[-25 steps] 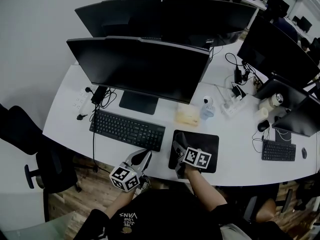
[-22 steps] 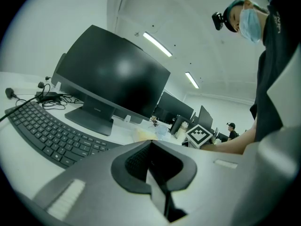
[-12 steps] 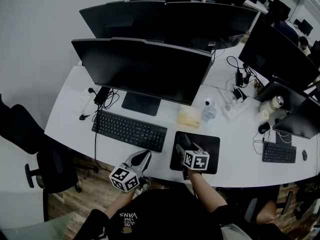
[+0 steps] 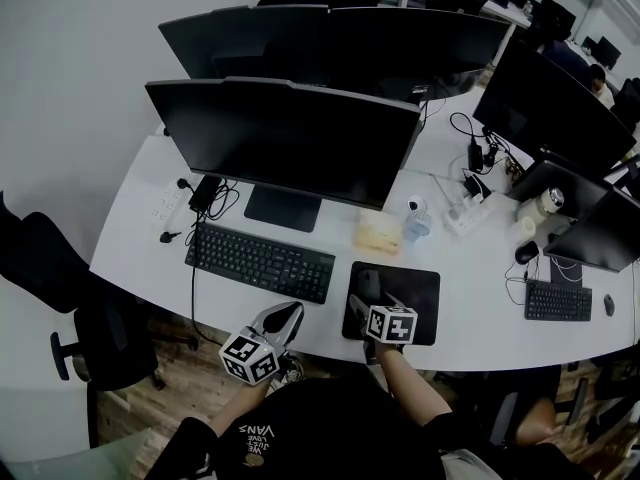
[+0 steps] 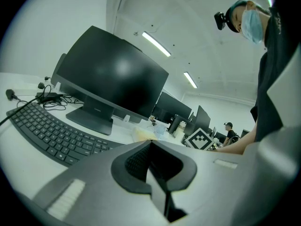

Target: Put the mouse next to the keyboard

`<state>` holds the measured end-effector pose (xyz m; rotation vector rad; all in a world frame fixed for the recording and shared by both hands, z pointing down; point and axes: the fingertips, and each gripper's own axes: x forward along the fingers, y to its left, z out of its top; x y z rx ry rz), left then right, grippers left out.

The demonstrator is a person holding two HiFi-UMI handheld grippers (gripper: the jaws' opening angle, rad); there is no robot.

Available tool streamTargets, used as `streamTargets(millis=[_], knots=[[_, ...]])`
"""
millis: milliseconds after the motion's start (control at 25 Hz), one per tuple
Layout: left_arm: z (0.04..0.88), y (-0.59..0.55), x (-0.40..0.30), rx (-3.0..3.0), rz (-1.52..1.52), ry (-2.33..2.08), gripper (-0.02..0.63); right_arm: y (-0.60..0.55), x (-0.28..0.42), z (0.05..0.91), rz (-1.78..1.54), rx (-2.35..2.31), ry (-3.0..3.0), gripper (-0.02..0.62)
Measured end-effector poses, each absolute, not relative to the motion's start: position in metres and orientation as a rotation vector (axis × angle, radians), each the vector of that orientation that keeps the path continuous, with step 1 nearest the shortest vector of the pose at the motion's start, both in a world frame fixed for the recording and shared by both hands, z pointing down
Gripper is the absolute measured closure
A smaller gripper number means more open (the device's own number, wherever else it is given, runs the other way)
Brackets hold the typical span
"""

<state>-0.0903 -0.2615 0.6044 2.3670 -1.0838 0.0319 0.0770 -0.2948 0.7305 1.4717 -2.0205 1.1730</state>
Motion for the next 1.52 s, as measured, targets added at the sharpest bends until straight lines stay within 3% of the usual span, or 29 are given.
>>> streamTargets(millis=[920, 1080, 1520], knots=[[0.585, -0.241, -0.123, 2.485, 0.024, -0.935, 0.604, -0.261, 0.059, 0.641, 1.068, 1.769, -2.2, 0.262], [0.58, -0.235, -0.129, 2.502, -0.003, -0.911, 0.604, -0.249, 0.045, 0.618, 1.022, 1.781, -2.275, 0.296], [0.574, -0.218, -0.154, 2.529, -0.028, -0.879, 0.604, -0.215, 0.018, 0.594, 0.954, 1.831, -2.354, 0.491]])
